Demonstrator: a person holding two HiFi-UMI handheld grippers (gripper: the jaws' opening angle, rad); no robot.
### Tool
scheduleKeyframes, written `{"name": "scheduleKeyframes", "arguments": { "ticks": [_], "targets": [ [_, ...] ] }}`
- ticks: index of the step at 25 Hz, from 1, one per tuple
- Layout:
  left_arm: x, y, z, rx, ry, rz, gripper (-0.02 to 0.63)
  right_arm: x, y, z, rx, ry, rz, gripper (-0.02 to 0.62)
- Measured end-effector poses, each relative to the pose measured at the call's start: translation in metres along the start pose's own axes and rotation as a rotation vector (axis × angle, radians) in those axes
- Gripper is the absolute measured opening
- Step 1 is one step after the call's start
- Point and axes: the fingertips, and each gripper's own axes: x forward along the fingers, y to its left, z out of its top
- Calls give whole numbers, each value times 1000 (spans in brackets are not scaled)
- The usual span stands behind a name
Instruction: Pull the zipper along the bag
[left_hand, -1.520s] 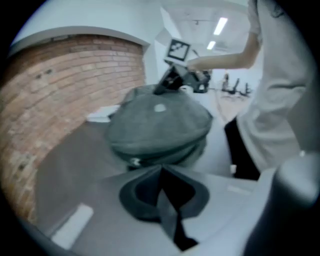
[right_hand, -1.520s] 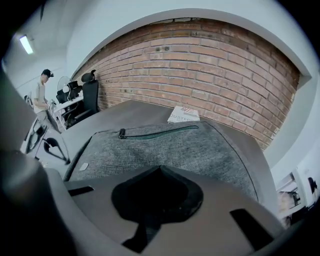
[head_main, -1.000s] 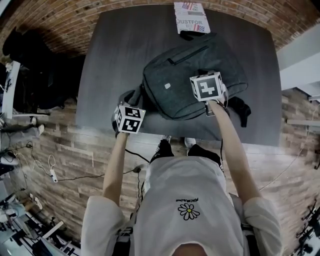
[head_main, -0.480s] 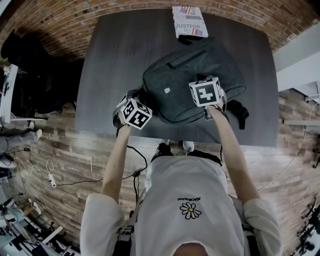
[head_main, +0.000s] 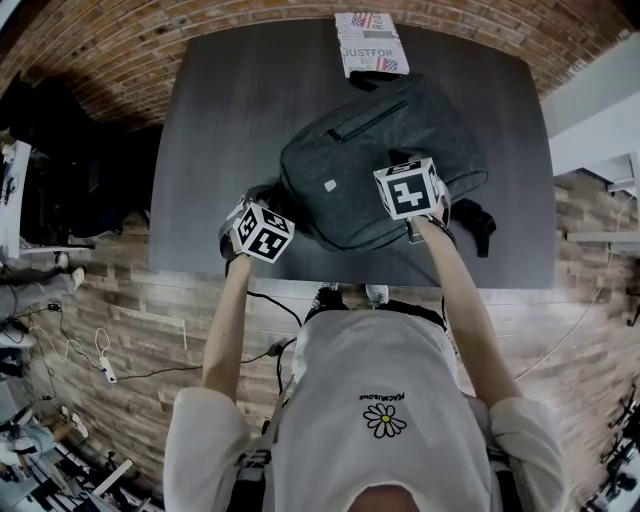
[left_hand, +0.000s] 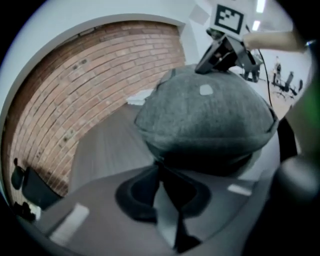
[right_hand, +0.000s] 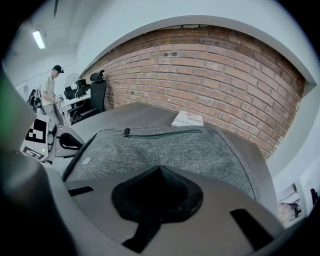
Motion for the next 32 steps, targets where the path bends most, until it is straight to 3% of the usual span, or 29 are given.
{"name": "scheduleKeyframes", "arguments": {
  "ticks": [6,12,17,22,27,30,32],
  "targets": [
    [7,0,-1,44,24,-59,29,0,-2,0,11,-2,13,1],
    [3,-3,-7,182,30,-50,6,0,1,0,9,-14,7,2],
    [-4,-8,-6,125,27,-152,5,0,1,0,-3,-16,0,2],
    [-28,-39,-14,200,66,-295,5,-1,3,-4,-29,-2,3,0],
    [-53,-86,-23,186,98,-467,6,-2,9,-5,-73,-12,2,0],
    [-51,-98,-29,148,96,-431,6,-3,12,-5,-125,-21,23,0],
    [-49,-99,-31,83,86,-387,6,-11,20,-2,-175,-21,98,1]
  ]
}}
